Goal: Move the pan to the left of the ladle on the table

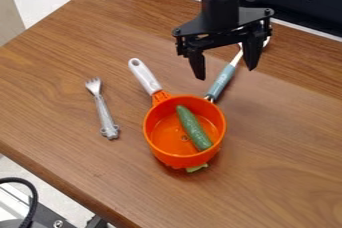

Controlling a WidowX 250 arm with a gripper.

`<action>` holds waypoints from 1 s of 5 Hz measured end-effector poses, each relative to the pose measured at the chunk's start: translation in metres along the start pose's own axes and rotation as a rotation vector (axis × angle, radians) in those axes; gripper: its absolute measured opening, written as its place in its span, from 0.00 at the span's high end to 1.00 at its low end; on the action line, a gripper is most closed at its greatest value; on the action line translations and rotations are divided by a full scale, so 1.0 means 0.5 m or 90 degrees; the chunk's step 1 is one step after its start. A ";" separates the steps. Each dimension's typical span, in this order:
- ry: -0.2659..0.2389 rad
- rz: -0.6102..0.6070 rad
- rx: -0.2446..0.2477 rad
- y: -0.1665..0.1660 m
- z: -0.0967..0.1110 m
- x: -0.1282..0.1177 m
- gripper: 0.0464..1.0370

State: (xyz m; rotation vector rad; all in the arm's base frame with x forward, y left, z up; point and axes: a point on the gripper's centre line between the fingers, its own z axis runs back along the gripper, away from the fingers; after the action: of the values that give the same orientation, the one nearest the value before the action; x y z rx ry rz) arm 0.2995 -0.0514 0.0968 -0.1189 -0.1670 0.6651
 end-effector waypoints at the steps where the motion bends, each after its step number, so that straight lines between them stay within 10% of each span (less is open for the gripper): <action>1: 0.016 0.001 0.016 0.007 -0.016 -0.007 0.04; 5: 0.003 0.038 -0.007 0.092 0.050 0.050 0.04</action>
State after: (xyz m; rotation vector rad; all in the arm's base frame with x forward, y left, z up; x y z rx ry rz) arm 0.2864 0.0018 0.1169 -0.1368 -0.1633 0.7238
